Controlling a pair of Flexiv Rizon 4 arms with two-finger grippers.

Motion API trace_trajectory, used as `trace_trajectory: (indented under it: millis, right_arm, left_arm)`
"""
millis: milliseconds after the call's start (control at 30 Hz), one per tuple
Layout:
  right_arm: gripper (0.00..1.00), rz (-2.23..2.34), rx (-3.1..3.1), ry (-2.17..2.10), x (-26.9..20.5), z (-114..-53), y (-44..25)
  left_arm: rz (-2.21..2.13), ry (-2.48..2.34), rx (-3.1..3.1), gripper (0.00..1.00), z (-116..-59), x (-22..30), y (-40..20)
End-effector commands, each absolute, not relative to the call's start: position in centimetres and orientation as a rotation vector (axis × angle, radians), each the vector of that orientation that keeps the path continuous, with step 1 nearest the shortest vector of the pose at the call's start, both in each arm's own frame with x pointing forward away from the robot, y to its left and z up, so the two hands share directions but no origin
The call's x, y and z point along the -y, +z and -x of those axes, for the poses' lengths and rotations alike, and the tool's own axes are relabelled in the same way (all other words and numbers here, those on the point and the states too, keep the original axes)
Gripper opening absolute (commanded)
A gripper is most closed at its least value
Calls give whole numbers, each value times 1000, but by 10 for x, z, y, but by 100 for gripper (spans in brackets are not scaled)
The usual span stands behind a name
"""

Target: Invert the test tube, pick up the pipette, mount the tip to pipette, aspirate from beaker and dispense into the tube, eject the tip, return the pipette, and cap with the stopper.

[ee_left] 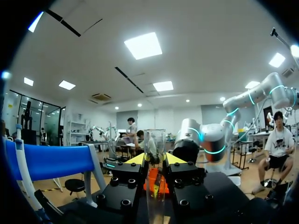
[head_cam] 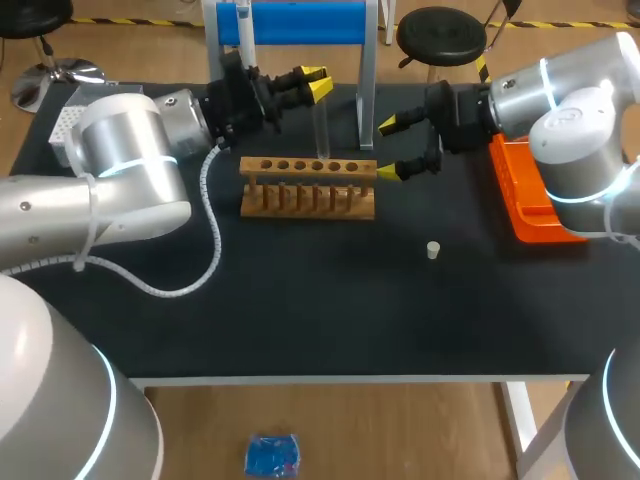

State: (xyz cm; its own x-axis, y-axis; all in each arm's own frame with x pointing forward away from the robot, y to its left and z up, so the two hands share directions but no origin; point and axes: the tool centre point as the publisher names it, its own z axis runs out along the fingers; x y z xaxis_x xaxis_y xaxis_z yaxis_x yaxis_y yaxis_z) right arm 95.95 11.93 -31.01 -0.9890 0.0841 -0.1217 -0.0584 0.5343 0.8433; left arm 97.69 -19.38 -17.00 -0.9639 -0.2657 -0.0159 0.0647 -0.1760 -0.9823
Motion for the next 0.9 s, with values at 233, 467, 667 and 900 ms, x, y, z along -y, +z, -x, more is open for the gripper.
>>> trace_trajectory:
  millis: [233, 467, 667, 900]
  right_arm:
    - [100, -22, -2621, 1448, -119, -960, -310]
    - [100, -22, -2621, 1448, -119, -960, -310]
    - [100, -22, -2621, 1448, -119, -960, -310]
    - [100, -22, -2621, 1448, -119, -960, -310]
  left_arm:
    - [165, -2284, -1891, 0, -984, 186, -176]
    - [175, -2303, -1872, 0, -986, 186, -182]
    - [191, -2311, -1857, 0, -988, 185, -186]
    - [212, -2308, -1847, 0, -991, 183, -192]
